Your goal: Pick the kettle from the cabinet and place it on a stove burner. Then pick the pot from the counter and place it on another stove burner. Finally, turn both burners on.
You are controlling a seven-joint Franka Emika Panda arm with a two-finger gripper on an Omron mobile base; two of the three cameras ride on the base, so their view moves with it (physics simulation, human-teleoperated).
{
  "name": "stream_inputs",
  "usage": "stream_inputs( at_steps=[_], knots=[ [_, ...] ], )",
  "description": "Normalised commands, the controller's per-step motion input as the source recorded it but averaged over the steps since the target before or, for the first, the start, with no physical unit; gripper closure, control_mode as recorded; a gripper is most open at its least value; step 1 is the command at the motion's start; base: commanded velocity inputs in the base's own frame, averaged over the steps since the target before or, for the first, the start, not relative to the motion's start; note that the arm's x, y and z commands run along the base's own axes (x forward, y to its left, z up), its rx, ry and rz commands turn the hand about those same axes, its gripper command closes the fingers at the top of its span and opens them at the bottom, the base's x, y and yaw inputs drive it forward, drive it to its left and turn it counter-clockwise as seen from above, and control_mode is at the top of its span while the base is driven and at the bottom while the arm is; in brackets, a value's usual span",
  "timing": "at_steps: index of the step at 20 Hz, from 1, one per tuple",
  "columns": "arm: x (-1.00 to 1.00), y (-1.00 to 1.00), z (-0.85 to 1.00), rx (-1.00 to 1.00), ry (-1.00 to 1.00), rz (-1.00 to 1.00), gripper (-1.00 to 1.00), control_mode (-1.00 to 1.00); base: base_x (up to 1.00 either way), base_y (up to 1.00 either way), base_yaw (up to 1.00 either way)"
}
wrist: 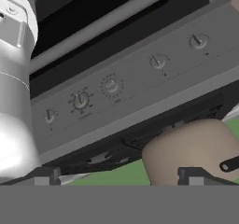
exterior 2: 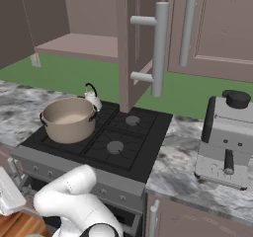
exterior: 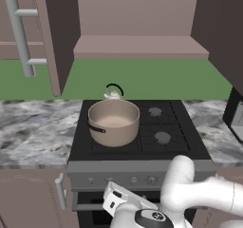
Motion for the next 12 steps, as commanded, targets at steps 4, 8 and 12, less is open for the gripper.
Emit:
stream_inputs(
  at_steps=[4, 8, 12],
  knots=[
    [0.16, 0.04, -0.12, -0.01, 0.00, 0.00, -1.00, -1.00, 0.00, 0.00, 0.00],
    [0.18, 0.16, -0.08, 0.00, 0.00, 0.00, -1.00, -1.00, 0.00, 0.00, 0.00],
    [0.02, 0.10, -0.16, -0.04, 0.01, 0.00, -1.00, -1.00, 0.00, 0.00, 0.00]
  ],
)
